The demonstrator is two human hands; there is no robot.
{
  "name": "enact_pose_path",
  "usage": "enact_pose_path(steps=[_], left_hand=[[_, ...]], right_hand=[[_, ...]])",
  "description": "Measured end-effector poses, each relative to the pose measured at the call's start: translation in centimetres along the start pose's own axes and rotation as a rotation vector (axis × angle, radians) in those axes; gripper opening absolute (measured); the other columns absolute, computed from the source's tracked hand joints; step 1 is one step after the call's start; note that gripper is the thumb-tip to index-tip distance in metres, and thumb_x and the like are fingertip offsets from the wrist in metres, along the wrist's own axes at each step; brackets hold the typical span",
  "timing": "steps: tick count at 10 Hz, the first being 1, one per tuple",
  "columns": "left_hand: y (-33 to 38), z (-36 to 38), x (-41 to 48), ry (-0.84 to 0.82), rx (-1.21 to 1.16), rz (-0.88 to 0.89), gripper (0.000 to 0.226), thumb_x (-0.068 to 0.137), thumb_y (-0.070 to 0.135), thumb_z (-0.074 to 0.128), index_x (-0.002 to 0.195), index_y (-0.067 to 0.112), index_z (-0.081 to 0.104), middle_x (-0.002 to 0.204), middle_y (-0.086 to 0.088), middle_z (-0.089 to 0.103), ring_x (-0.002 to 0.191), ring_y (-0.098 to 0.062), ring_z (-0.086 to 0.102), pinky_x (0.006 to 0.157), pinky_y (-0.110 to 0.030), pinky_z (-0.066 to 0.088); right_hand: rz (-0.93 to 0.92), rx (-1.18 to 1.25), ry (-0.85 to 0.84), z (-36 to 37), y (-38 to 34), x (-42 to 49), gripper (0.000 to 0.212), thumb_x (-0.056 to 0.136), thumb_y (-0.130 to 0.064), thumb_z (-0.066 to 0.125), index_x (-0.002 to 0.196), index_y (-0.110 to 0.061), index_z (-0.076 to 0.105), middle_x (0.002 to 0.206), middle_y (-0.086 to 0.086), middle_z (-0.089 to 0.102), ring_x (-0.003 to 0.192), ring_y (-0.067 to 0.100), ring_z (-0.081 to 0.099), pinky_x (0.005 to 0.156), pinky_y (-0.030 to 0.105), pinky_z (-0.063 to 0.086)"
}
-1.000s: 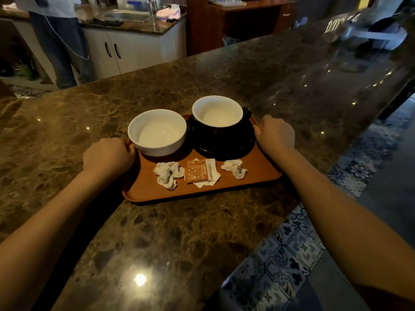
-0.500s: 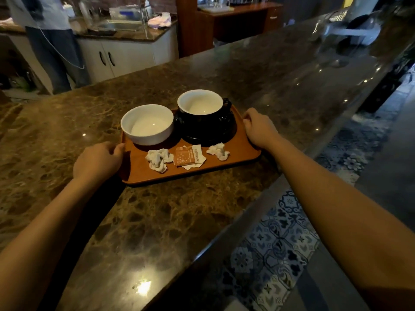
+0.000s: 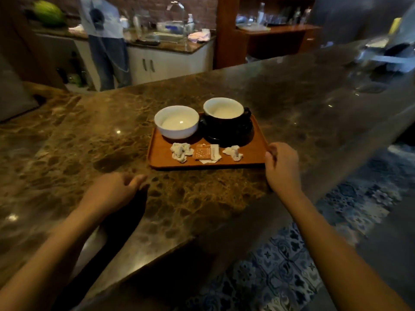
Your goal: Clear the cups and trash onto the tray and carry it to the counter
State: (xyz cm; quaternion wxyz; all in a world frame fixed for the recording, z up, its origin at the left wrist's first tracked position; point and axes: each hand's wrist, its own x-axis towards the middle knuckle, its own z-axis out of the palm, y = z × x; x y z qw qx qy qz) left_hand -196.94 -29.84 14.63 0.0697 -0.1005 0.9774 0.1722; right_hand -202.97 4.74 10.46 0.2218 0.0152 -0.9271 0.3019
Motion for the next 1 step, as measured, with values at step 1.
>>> enact_pose_path(steps=[1], left_hand=[[-1.24, 1.13, -7.37, -0.04, -0.221, 0.036, 0.032, 0.093, 0.035, 0.042, 0.083, 0.016, 0.067, 0.068, -0.003, 0.066, 0.06, -0.009, 0.06, 0.059, -0.027, 0.045]], right_hand=[[-0.087, 0.066, 0.046, -1.67, -2.51, -3.65, 0.027, 0.091, -0.014, 0.05, 0.118, -0.009, 0.053, 0.117, 0.012, 0.058, 0.113, 0.025, 0.048, 0.095, 0.043, 0.041]])
